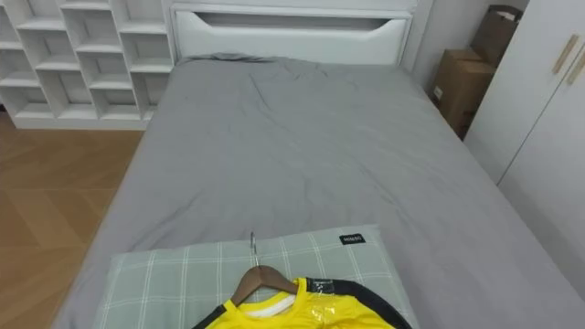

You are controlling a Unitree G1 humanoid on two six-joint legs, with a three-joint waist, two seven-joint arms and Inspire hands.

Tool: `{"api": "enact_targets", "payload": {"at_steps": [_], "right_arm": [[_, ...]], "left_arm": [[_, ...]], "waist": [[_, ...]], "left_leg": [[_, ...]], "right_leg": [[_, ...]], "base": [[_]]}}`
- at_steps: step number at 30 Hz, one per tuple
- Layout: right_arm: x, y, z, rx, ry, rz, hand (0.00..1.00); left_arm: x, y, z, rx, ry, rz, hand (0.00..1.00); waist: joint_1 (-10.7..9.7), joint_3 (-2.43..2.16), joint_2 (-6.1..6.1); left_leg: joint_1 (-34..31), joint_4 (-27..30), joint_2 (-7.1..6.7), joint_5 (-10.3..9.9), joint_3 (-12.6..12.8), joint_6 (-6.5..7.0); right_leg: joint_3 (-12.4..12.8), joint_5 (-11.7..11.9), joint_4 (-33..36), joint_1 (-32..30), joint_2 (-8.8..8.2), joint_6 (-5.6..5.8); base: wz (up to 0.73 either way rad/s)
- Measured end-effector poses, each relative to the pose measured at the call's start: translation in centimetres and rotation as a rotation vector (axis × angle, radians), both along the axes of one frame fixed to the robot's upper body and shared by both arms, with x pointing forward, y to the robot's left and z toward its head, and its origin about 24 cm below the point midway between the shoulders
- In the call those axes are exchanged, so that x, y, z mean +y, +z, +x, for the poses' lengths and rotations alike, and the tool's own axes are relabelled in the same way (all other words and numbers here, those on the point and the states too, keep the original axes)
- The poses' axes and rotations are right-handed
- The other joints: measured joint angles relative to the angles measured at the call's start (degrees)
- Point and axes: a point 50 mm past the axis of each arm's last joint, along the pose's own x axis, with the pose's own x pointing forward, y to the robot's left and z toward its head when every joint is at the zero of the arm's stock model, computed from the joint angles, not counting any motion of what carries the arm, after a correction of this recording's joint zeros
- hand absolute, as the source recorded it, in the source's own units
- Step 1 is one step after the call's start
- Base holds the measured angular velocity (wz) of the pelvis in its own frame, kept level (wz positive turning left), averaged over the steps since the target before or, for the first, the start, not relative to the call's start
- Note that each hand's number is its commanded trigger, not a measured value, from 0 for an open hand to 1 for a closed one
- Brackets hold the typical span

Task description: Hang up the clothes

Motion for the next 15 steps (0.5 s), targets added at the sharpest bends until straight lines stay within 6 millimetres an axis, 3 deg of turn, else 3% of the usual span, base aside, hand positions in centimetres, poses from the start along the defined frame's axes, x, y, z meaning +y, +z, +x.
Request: {"api": "enact_targets", "payload": {"at_steps": [9, 15], "right_arm": [[-0.06, -0.01, -0.01, 0.004, -0.002, -0.017, 0.0], [-0.08, -0.02, -0.04, 0.002, -0.006, -0.021, 0.0]], "left_arm": [[0.08, 0.0, -0.06, 0.004, 0.007, 0.015, 0.0], [0.13, 0.0, -0.12, 0.001, 0.009, 0.021, 0.0]], "waist": [[0.0, -0.04, 0.09], [0.1, -0.3, 0.52]], "left_leg": [[0.0, 0.1, 0.08, 0.0, 0.2, -0.03], [0.5, 0.0, 0.06, 0.0, 0.5, -0.03]], "right_leg": [[0.1, 0.0, 0.0, -0.1, 0.1, -0.01], [0.3, 0.0, 0.0, -0.1, 0.1, -0.02]], "base": [[0.0], [-0.01]]}}
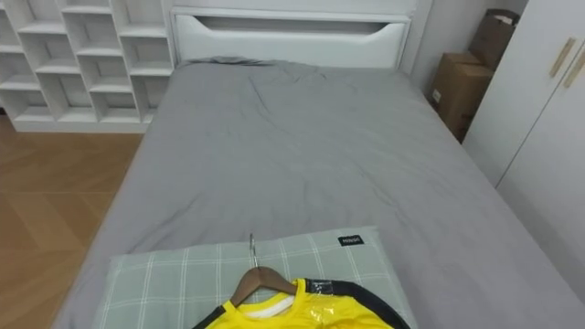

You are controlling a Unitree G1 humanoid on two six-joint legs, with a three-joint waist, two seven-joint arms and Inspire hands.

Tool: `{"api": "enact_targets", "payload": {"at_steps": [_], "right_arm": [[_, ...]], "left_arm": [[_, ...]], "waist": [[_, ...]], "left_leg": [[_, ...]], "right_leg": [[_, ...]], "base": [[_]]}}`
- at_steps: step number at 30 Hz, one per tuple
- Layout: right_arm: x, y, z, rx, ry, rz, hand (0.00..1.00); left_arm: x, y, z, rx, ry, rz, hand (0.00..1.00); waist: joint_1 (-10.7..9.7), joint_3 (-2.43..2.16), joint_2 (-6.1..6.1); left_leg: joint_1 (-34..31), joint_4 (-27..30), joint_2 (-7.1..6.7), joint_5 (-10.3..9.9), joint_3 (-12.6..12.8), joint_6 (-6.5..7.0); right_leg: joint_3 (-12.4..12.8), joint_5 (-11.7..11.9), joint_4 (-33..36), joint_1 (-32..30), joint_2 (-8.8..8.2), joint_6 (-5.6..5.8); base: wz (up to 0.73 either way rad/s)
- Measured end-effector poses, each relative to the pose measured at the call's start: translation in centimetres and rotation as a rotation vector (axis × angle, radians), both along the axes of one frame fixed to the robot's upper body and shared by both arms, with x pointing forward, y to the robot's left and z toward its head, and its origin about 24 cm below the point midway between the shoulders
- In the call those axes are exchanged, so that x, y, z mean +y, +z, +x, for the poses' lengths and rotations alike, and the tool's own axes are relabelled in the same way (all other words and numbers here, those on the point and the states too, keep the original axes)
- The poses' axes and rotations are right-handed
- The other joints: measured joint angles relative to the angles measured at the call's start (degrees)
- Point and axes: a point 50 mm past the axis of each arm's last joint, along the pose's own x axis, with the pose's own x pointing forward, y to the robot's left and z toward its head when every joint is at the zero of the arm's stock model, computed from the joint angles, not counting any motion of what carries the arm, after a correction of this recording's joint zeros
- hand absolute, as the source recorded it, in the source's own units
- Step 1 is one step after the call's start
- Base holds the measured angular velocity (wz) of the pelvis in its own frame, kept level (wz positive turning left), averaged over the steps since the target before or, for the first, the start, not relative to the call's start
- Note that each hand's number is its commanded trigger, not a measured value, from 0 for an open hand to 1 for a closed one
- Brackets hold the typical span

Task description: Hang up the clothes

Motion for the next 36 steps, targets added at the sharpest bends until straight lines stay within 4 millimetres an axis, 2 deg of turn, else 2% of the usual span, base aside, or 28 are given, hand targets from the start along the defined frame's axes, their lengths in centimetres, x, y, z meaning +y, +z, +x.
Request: {"api": "enact_targets", "payload": {"at_steps": [18, 21, 31, 36], "right_arm": [[0.0, 0.0, 0.0, -0.009, 0.001, -0.021, 0.0], [-0.1, 0.0, 0.0, -0.009, 0.0, -0.023, 0.0], [-0.4, 0.0, -0.2, 0.0, -0.004, -0.035, 0.0], [-0.6, 0.1, -0.1, -0.003, -0.003, -0.039, 0.0]], "left_arm": [[0.5, 0.0, -0.7, 0.011, 0.047, 0.067, 0.0], [1.0, 0.1, -1.2, 0.021, 0.087, 0.111, 0.0], [3.8, 0.8, -5.0, 0.125, 0.265, 0.33, 0.0], [5.3, 1.6, -4.2, 0.086, 0.329, 0.441, 0.0]], "waist": [[0.1, -0.03, 0.19], [0.2, -0.01, 0.27], [0.1, 0.22, 1.28], [0.3, 0.19, 1.77]], "left_leg": [[0.6, -0.1, 0.06, -0.1, 0.0, -0.14], [0.6, -0.2, 0.08, -0.1, 0.1, -0.16], [1.7, -0.6, 0.07, -0.3, -0.7, -0.42], [1.7, -0.5, 0.06, -0.3, -0.7, -0.41]], "right_leg": [[0.0, 0.0, 0.0, 0.5, 0.08, 0.0], [0.7, 0.0, 0.0, 0.5, 0.12, 0.0], [0.5, -0.2, -0.1, 2.0, 0.21, 0.01], [-0.2, -0.2, -0.1, 1.9, 0.18, 0.0]], "base": [[0.0], [0.0], [0.04], [0.0]]}}
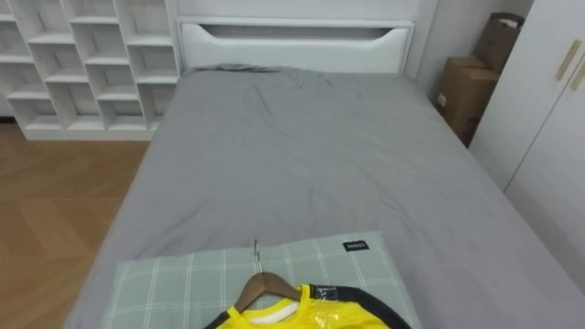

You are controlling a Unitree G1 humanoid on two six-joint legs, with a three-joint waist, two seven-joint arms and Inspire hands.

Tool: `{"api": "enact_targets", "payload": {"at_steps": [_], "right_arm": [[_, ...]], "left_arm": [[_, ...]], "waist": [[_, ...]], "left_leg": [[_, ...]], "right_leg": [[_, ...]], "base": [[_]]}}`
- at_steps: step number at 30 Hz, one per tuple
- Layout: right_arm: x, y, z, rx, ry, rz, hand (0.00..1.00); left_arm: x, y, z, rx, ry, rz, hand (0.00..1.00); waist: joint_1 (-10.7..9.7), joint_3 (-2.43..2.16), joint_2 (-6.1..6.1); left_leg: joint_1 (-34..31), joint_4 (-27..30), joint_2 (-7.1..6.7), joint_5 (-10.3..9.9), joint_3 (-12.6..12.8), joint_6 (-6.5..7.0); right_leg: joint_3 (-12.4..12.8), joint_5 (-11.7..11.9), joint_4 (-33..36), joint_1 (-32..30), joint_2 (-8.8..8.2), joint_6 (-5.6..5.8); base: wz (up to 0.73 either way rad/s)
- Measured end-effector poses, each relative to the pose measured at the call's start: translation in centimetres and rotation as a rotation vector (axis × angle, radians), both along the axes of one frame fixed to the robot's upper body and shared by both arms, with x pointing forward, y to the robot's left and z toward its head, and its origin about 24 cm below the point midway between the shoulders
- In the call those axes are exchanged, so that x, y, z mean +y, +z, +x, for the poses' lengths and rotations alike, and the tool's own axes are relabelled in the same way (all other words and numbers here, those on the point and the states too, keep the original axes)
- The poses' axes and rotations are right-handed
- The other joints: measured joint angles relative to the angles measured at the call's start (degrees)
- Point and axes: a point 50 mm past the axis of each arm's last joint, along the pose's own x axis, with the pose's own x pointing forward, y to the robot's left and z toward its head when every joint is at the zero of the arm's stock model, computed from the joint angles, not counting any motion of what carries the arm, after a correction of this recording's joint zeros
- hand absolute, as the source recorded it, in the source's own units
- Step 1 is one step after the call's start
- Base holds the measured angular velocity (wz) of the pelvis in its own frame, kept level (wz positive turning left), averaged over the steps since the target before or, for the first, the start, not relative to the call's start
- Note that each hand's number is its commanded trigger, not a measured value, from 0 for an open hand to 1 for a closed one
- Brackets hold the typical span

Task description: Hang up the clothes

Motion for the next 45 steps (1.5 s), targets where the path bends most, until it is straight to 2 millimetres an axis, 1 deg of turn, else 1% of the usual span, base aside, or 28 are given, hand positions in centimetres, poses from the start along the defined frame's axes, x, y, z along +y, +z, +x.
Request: {"api": "enact_targets", "payload": {"at_steps": [3, 7, 12, 13, 15, 17, 18, 19, 20, 21, 23, 24, 26, 30, 32, 33, 35, 39, 41, 45], "right_arm": [[-0.2, 0.0, -0.1, 0.002, -0.008, -0.004, 0.0], [-0.5, 0.1, -0.4, 0.004, -0.038, -0.01, 0.0], [-1.1, 0.2, -0.3, 0.0, -0.036, -0.02, 0.0], [-1.2, 0.2, -0.3, 0.003, -0.036, -0.024, 0.0], [-1.4, 0.3, -0.4, 0.002, -0.035, -0.027, 0.0], [-1.5, 0.3, -0.1, -0.014, -0.024, -0.036, 0.0], [-1.6, 0.3, 0.0, -0.015, -0.02, -0.038, 0.0], [-1.6, 0.4, 0.1, -0.014, -0.008, -0.042, 0.0], [-1.7, 0.4, 0.4, -0.022, 0.004, -0.046, 0.0], [-1.7, 0.4, 0.4, -0.021, 0.008, -0.048, 0.0], [-2.1, 0.5, 0.7, -0.024, 0.021, -0.061, 0.0], [-2.3, 0.6, 0.7, -0.023, 0.026, -0.066, 0.0], [-2.7, 0.7, 0.7, -0.02, 0.048, -0.086, 0.0], [-2.7, 0.7, 1.0, -0.028, 0.053, -0.087, 0.0], [-2.7, 0.7, 1.3, -0.032, 0.06, -0.086, 0.0], [-2.7, 0.7, 1.3, -0.031, 0.061, -0.087, 0.0], [-2.9, 0.8, 1.2, -0.036, 0.063, -0.092, 0.0], [-3.0, 0.8, 1.0, -0.029, 0.062, -0.093, 0.0], [-3.1, 0.8, 0.9, -0.026, 0.061, -0.095, 0.0], [-3.2, 0.8, 0.9, -0.024, 0.061, -0.099, 0.0]], "left_arm": [[0.7, 0.6, 0.7, -0.024, 0.007, 0.075, 0.0], [1.3, 1.2, 1.1, -0.057, 0.01, 0.165, 0.0], [1.7, 1.9, 2.5, -0.074, -0.038, 0.258, 0.0], [1.9, 2.1, 3.1, -0.087, -0.053, 0.29, 0.0], [2.2, 2.6, 3.9, -0.095, -0.101, 0.342, 0.0], [2.7, 3.6, 5.4, -0.131, -0.199, 0.433, 0.0], [2.7, 3.8, 5.8, -0.14, -0.226, 0.454, 0.0], [2.7, 4.2, 6.4, -0.143, -0.294, 0.497, 0.0], [2.6, 4.4, 7.0, -0.146, -0.37, 0.528, 0.0], [2.6, 4.7, 7.4, -0.155, -0.405, 0.544, 0.0], [2.0, 5.4, 9.1, -0.196, -0.532, 0.6, 0.0], [1.8, 5.6, 9.5, -0.205, -0.562, 0.611, 0.0], [0.9, 5.9, 10.9, -0.23, -0.669, 0.64, 0.0], [-0.7, 6.9, 13.2, -0.305, -0.794, 0.685, 0.0], [-1.3, 8.2, 14.7, -0.372, -0.858, 0.747, 0.0], [-1.4, 8.4, 14.9, -0.379, -0.871, 0.76, 0.0], [-1.6, 9.0, 15.9, -0.395, -0.916, 0.807, 0.0], [-1.6, 9.6, 17.0, -0.408, -0.956, 0.858, 0.0], [-1.8, 10.0, 17.6, -0.409, -0.987, 0.89, 0.0], [-1.9, 10.2, 17.9, -0.4, -1.031, 0.927, 0.0]], "waist": [[0.0, -0.15, 0.38], [0.0, -0.12, 1.05], [-0.1, -0.07, 1.96], [-0.2, -0.08, 2.14], [-0.3, -0.05, 2.26], [-0.4, 0.01, 2.1], [-0.6, 0.01, 2.1], [-1.5, 0.05, 2.0], [-2.2, 0.01, 2.08], [-2.4, -0.09, 2.28], [-3.2, -0.12, 2.27], [-3.3, -0.12, 2.27], [-3.9, -0.19, 2.54], [-4.4, -0.21, 2.52], [-4.7, -0.28, 2.35], [-4.8, -0.26, 2.19], [-4.9, -0.21, 2.28], [-5.2, -0.17, 2.27], [-5.2, -0.24, 2.4], [-5.4, -0.31, 2.47]], "left_leg": [[0.4, 0.1, -0.07, 0.0, 0.0, 0.0], [0.7, 0.0, -0.13, 0.0, 0.0, 0.01], [0.5, 0.0, -0.13, 0.0, -0.3, -0.02], [0.4, 0.1, -0.13, 0.0, -0.5, -0.02], [0.6, 0.1, -0.14, 0.1, -0.5, -0.11], [0.6, 0.1, -0.12, 0.1, -0.7, -0.19], [0.5, 0.0, -0.11, 0.1, -0.8, -0.21], [0.4, 0.1, -0.12, 0.1, -1.2, -0.23], [0.3, 0.1, -0.13, 0.1, -1.4, -0.23], [0.3, 0.2, -0.13, 0.1, -1.4, -0.23], [0.0, 0.5, -0.14, 0.1, -1.5, -0.23], [0.0, 0.6, -0.15, 0.1, -1.5, -0.23], [-0.1, 0.7, -0.17, 0.1, -1.5, -0.23], [-0.2, 0.6, -0.13, 0.1, -1.5, -0.23], [-0.2, 0.6, -0.13, 0.2, -1.4, -0.24], [-0.1, 0.6, -0.13, 0.2, -1.4, -0.24], [-0.1, 0.7, -0.13, 0.2, -1.5, -0.24], [-0.2, 0.6, -0.12, 0.1, -1.5, -0.25], [-0.2, 0.6, -0.12, 0.1, -1.5, -0.25], [-0.2, 0.6, -0.13, 0.1, -1.4, -0.25]], "right_leg": [[0.0, -0.2, 0.1, 0.3, -0.08, -0.08], [0.1, -0.3, 0.0, 0.4, -0.11, -0.2], [-0.2, -0.4, 0.1, 0.4, -0.11, -0.31], [-0.5, -0.5, 0.2, 0.4, -0.13, -0.33], [-0.6, -0.6, 0.1, 0.5, -0.14, -0.34], [-0.9, -0.8, 0.2, 0.6, -0.15, -0.38], [-1.0, -0.8, 0.2, 0.6, -0.14, -0.38], [-1.4, -0.8, 0.1, 0.6, -0.15, -0.38], [-1.5, -0.8, 0.2, 0.6, -0.15, -0.38], [-1.5, -0.8, 0.1, 0.6, -0.15, -0.38], [-1.5, -0.8, 0.1, 0.7, -0.15, -0.39], [-1.5, -0.8, 0.1, 0.6, -0.16, -0.39], [-1.2, -0.8, 0.1, 0.5, -0.16, -0.39], [-0.9, -0.8, 0.0, 0.2, -0.11, -0.39], [-0.7, -0.8, 0.0, 0.3, -0.09, -0.39], [-0.7, -0.8, -0.1, 0.3, -0.09, -0.39], [-0.7, -0.8, 0.0, 0.2, -0.1, -0.39], [-0.8, -0.8, 0.0, 0.1, -0.07, -0.39], [-0.9, -0.8, 0.0, 0.1, -0.07, -0.39], [-0.9, -0.8, 0.0, 0.1, -0.07, -0.39]], "base": [[0.0], [-0.02], [0.03], [0.07], [0.02], [0.02], [0.1], [0.11], [0.09], [0.05], [0.02], [0.0], [-0.04], [0.0], [-0.04], [-0.05], [-0.03], [-0.01], [0.0], [-0.01]]}}
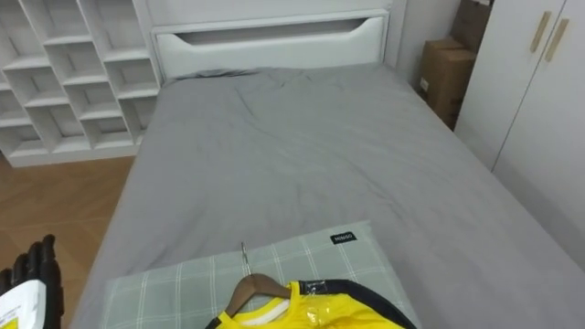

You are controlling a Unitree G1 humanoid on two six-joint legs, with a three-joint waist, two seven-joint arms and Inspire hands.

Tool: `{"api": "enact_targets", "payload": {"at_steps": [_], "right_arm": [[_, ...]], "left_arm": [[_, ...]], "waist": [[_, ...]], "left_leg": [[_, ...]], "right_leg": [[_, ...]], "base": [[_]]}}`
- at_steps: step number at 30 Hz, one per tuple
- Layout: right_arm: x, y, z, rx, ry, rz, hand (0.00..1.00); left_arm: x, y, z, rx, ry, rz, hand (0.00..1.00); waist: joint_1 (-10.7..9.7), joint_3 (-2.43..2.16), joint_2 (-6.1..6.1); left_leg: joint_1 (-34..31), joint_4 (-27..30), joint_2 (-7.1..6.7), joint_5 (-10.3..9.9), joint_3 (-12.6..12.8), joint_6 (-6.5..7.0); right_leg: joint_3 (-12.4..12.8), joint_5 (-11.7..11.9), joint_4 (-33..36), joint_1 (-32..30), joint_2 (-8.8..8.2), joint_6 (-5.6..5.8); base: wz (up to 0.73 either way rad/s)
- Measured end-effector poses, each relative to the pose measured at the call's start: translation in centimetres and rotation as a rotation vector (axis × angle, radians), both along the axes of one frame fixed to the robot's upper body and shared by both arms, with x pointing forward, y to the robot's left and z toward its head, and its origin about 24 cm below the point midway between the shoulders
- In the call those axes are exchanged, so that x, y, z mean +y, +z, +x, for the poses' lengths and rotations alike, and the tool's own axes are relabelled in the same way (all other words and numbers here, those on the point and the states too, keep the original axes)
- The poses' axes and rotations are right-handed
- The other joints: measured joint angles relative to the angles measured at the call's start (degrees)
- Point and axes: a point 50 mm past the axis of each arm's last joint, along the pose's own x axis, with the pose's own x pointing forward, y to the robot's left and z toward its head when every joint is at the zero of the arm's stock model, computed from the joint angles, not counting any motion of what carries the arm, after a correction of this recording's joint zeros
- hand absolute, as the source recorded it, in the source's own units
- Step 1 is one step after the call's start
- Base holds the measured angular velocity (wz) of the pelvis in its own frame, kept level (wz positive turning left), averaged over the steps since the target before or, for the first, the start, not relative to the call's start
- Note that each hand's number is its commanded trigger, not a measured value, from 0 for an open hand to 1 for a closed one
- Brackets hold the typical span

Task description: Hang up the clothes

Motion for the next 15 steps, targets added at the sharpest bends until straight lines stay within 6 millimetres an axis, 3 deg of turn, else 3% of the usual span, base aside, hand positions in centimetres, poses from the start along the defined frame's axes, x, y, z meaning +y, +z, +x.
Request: {"api": "enact_targets", "payload": {"at_steps": [12, 15], "right_arm": [[-0.1, 0.0, 0.2, -0.011, 0.004, -0.011, 0.0], [-0.2, 0.1, 0.1, -0.008, 0.011, -0.016, 0.0]], "left_arm": [[-0.4, 1.0, 1.1, -0.042, -0.024, 0.002, 0.0], [-0.8, 1.6, 1.7, -0.065, -0.054, -0.001, 0.0]], "waist": [[-1.0, -0.1, -0.12], [-1.5, -0.11, -0.16]], "left_leg": [[-0.1, 0.0, -0.01, 0.0, 0.3, 0.0], [0.1, 0.0, -0.02, 0.0, 0.3, 0.0]], "right_leg": [[1.2, 0.0, 0.1, -0.2, 0.02, 0.0], [2.6, 0.0, 0.1, -0.1, 0.1, 0.0]], "base": [[-0.01], [0.0]]}}
